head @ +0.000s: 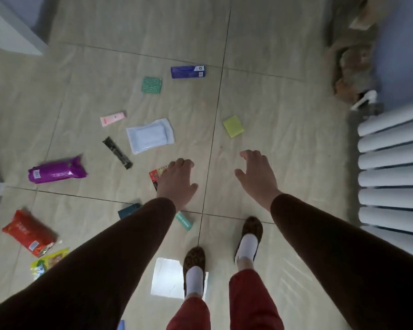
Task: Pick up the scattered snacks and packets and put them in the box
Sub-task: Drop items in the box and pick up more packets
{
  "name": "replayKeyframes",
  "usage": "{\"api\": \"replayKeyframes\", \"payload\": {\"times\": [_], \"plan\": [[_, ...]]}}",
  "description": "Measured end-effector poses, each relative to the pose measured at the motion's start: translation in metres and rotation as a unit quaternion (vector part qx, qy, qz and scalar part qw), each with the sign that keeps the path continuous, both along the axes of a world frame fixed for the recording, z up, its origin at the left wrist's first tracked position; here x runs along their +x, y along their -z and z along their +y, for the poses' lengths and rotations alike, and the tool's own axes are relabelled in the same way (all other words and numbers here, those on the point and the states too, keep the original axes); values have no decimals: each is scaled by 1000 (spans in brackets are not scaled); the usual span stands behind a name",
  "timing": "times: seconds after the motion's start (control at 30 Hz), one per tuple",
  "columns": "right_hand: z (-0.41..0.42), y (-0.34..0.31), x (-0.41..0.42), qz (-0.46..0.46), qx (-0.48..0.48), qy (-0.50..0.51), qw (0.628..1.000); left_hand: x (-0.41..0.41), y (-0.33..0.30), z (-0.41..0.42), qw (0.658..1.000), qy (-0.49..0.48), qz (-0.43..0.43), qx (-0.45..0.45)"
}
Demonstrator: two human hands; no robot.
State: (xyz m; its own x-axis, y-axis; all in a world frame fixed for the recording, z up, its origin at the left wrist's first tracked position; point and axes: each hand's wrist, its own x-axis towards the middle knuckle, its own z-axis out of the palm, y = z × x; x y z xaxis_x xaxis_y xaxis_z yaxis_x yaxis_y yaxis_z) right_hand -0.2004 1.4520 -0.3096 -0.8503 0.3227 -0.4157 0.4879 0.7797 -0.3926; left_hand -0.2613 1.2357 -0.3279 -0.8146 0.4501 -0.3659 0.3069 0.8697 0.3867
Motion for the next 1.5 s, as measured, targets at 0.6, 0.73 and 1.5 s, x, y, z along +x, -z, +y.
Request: {"api": "replayKeyframes", "payload": {"times": [0.6,0.73,1.5], "plan": [[154,248,-225,-127,21,-22,991,-164,195,88,993,-82,-50,-65],[152,310,-251,-163,44,9,986,-191,250,72,991,-98,-51,-75],[56,322,-484,-54,22,-151,987,-322,317,-37,976,-102,-61,-180]]}}
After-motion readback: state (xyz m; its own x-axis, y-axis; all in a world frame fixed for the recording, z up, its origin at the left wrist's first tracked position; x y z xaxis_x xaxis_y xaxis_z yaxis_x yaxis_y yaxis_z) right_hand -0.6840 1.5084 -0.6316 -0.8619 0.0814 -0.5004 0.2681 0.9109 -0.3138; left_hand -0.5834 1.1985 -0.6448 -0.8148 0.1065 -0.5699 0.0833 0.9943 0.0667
